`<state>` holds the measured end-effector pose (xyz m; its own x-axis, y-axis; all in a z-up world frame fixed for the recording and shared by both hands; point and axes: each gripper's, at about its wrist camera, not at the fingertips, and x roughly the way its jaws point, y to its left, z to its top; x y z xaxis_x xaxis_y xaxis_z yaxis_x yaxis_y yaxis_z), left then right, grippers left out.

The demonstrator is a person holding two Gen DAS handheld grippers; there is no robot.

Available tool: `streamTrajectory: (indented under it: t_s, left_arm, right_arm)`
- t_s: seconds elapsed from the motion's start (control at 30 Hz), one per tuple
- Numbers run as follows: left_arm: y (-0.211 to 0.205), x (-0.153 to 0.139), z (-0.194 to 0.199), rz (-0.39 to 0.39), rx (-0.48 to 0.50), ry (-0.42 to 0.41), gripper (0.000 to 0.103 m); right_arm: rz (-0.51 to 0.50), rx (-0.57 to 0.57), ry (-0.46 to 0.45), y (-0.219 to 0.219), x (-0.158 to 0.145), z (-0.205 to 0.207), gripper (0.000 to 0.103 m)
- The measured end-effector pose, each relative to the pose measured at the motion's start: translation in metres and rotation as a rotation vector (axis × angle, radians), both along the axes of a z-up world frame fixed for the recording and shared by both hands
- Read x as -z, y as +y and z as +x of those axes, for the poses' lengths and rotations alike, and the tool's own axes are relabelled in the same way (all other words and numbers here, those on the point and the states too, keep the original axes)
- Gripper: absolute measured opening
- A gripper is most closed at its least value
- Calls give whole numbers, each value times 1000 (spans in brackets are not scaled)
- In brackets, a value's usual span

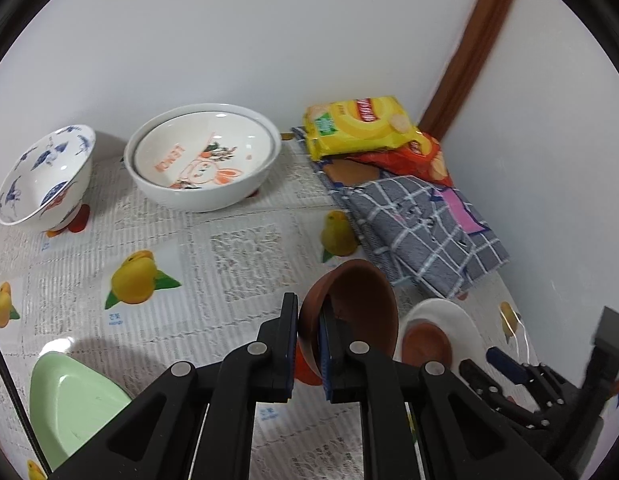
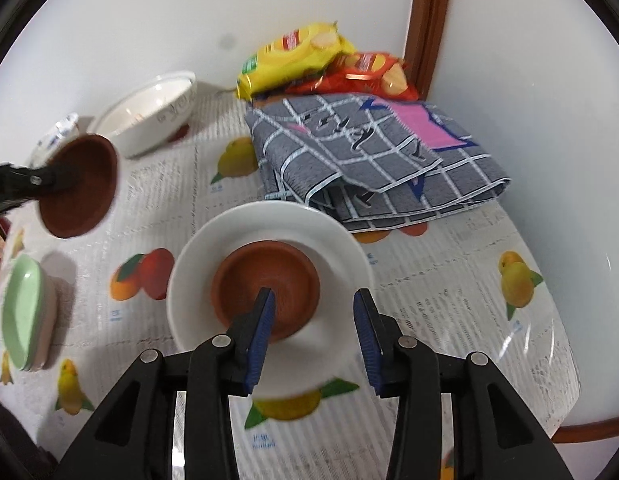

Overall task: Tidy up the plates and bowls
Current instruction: 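Lower the second brown dish into the white bowl and open the left gripper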

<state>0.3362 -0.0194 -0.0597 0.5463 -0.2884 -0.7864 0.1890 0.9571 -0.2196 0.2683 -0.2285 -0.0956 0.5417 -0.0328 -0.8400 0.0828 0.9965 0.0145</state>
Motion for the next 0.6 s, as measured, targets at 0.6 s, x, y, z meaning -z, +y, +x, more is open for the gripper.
streamTrajectory:
  t_s: [0.6]
  left_arm:
    - [-102, 27, -26, 21, 106, 60, 10]
  right_arm:
    - [7, 101, -115, -91, -29, -83, 43]
